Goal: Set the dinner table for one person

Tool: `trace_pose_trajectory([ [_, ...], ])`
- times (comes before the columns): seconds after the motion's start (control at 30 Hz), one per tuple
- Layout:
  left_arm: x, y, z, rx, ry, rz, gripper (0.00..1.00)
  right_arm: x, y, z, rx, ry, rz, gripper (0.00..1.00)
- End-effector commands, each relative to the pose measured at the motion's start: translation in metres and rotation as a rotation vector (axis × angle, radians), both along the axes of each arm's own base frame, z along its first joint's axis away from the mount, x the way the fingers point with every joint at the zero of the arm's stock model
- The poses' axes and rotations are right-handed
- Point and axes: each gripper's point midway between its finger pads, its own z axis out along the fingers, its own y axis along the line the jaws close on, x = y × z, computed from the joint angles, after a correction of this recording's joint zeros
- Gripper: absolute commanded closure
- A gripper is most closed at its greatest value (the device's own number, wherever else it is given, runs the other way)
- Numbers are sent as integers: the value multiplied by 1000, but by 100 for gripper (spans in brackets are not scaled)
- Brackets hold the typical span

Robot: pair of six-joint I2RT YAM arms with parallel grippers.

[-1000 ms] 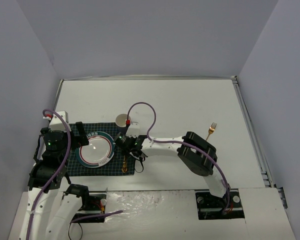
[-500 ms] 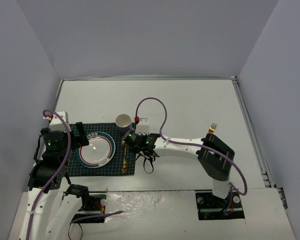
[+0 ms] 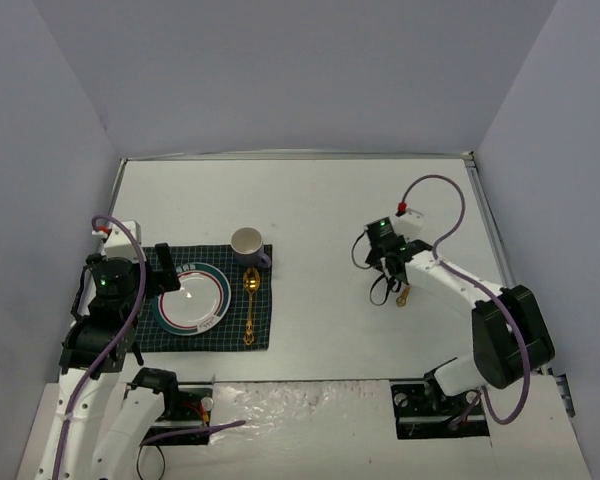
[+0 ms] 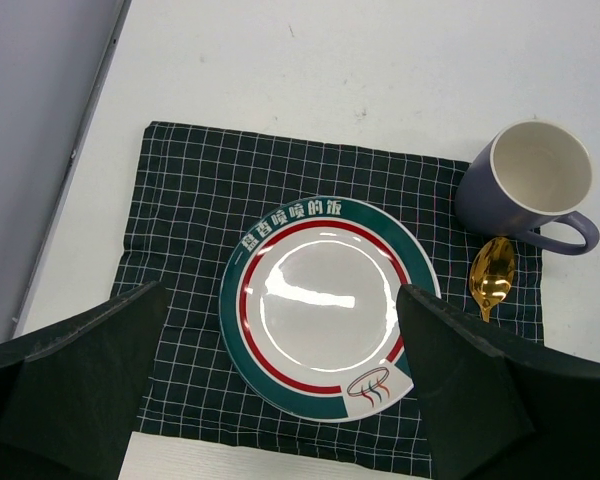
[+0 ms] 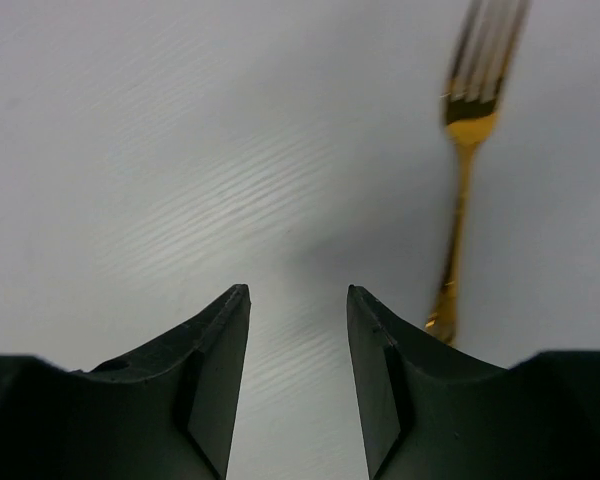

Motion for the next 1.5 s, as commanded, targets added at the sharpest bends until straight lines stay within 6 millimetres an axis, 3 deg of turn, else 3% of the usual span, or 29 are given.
trace_pose_trajectory([
  [0.0,9,-1,11,-12,-39,0,3,8,-67,0,-30,18,-101,60],
  [0.1,9,-1,11,-12,-37,0,3,8,-93,-9,-20,46,-160,60],
  [0.27,8,-2,11,-13,-39,-1,3,10,-111,-27,19,82,-183,64],
  [0.7,8,-2,11,-14,-42,-1,3,12,-102,-63,79,174,-125,74],
  [0.77,9,-2,11,-14,-40,-2,3,9,-100,-67,85,188,-115,78],
  [0.93,9,-2,11,-14,-39,-4,3,4,-85,-71,112,203,-74,99],
  [1.03,9,-2,11,-14,-38,-4,3,2,-63,-66,116,191,-28,100],
  [1.13,10,-3,10,-15,-36,-6,3,-2,-25,-61,109,181,49,100],
  [1.3,10,-3,10,-17,-35,-3,3,-24,60,-63,116,184,209,100],
  [1.37,10,-3,10,-19,-34,-4,3,-27,75,-66,118,185,213,100],
  [1.47,11,-4,9,-27,-32,-4,3,-45,122,-72,129,192,278,100],
])
